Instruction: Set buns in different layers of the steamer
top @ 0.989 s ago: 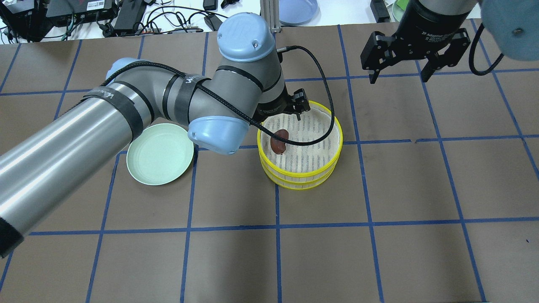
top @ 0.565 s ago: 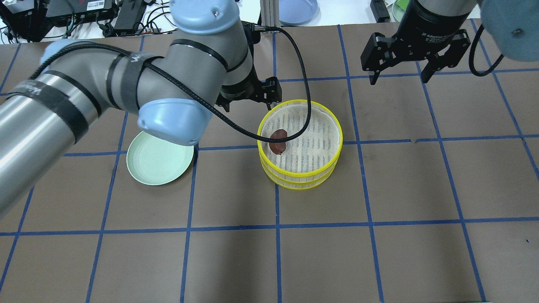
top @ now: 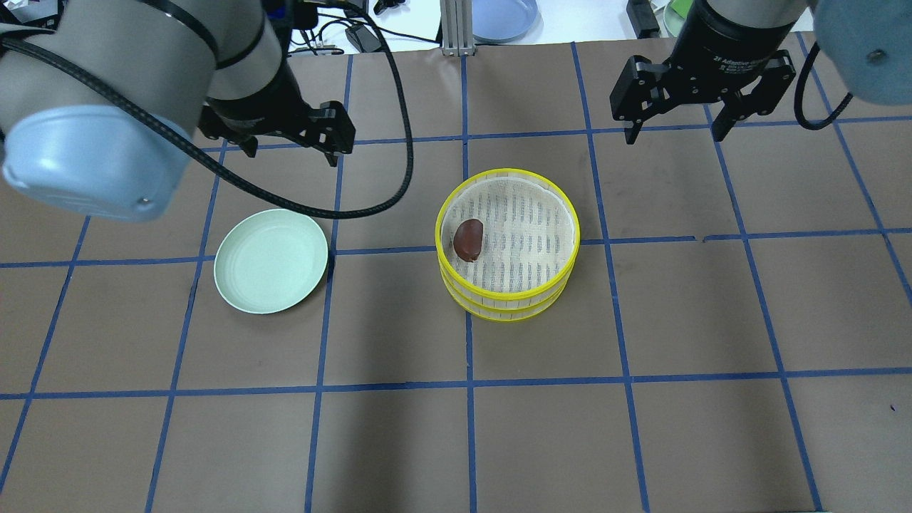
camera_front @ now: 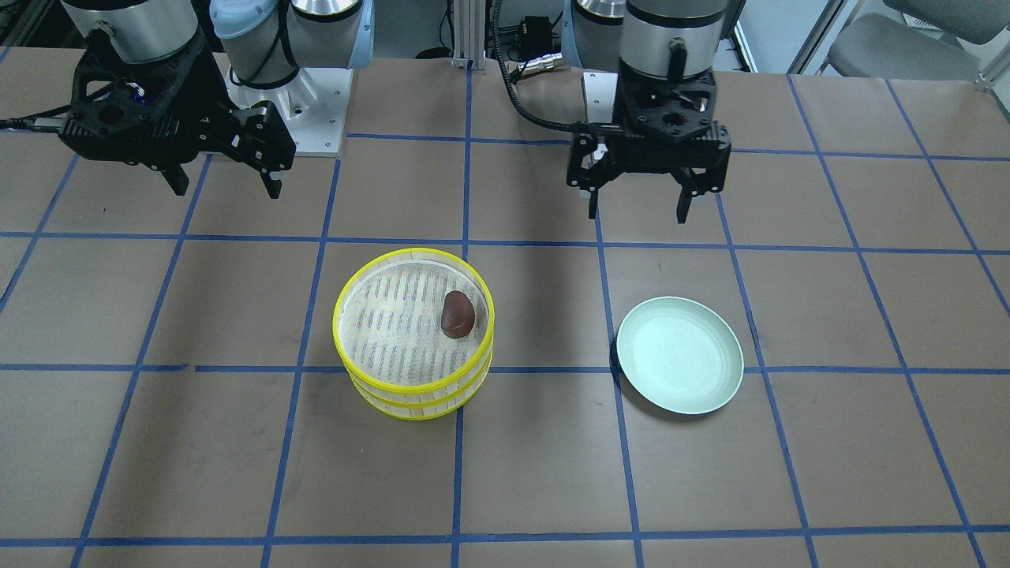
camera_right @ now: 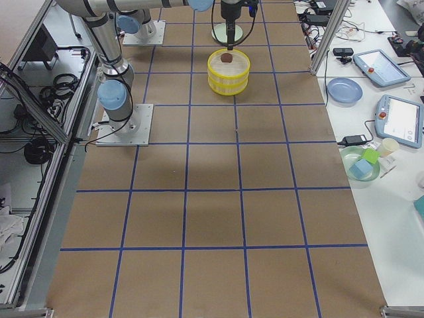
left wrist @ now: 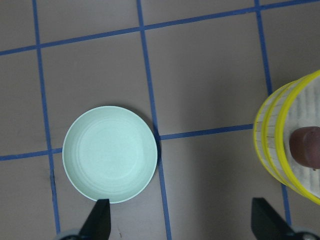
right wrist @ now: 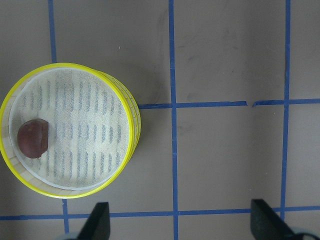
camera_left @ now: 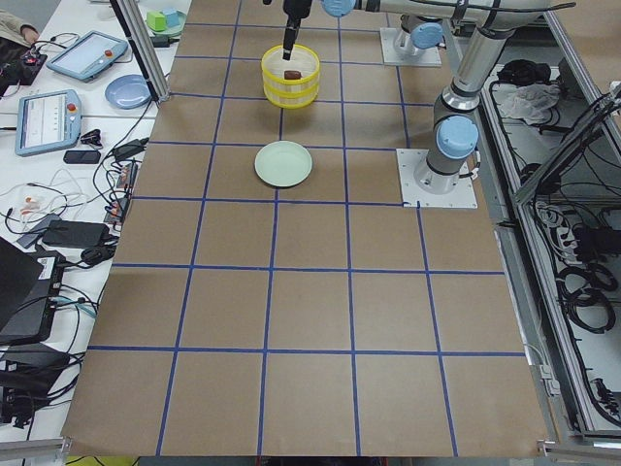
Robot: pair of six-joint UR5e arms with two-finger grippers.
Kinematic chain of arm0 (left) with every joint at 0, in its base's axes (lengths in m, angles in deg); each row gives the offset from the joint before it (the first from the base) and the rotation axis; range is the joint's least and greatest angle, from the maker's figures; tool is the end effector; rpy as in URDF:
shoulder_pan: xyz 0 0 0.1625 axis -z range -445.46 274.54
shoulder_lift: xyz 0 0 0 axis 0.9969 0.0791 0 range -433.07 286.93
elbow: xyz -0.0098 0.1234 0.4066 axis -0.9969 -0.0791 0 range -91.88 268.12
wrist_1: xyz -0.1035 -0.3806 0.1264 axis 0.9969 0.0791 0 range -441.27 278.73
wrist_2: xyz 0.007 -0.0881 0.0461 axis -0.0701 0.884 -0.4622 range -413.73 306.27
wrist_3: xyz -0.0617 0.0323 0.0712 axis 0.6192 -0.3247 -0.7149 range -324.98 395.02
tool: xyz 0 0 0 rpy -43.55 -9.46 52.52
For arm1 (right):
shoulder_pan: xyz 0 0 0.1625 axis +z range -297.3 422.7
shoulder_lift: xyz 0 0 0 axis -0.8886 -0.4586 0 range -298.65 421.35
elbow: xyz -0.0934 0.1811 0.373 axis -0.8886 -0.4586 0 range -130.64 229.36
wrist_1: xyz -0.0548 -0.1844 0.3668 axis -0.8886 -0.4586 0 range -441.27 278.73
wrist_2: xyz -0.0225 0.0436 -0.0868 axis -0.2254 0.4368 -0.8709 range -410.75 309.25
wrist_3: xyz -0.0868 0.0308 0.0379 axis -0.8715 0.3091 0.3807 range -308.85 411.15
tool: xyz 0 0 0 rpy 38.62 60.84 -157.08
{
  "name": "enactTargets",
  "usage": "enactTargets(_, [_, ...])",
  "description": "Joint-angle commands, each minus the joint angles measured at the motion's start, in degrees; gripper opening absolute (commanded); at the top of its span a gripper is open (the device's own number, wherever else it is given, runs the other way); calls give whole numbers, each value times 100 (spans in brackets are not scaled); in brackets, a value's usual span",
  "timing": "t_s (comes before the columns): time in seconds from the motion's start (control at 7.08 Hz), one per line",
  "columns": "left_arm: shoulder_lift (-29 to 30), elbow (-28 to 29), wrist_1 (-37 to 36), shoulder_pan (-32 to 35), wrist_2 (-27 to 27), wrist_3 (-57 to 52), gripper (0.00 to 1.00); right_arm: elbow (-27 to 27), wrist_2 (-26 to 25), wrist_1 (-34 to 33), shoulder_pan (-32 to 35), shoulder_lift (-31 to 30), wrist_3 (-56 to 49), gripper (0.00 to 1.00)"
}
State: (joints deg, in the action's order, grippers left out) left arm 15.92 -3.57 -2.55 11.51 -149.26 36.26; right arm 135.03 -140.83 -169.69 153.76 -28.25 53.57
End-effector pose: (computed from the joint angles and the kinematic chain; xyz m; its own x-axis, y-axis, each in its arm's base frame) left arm -0.1835 -0.4821 0.5037 -0.9925 0.0822 -0.0908 0.0980 0.9777 -0.1857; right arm 0.1422 -0.4954 0.5191 -0.9997 0.0239 -0.0004 0.0238 0.9989 -0.0410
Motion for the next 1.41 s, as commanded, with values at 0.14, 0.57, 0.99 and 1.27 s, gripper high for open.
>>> enactTargets(0.14, [-128, 29, 336, -960, 456, -158, 100, 3, 8, 0, 0, 4, 4, 100])
enactTargets(0.57, [-93, 108, 336, -971, 720, -176, 100, 3, 8, 0, 0, 4, 4, 100])
enactTargets(0.99, [21, 116, 310, -944, 667, -176, 100, 3, 0, 9, 0, 4, 4, 100])
enactTargets(1.27, [22, 125, 301, -935, 658, -194, 100, 3, -9, 9, 0, 4, -5, 100])
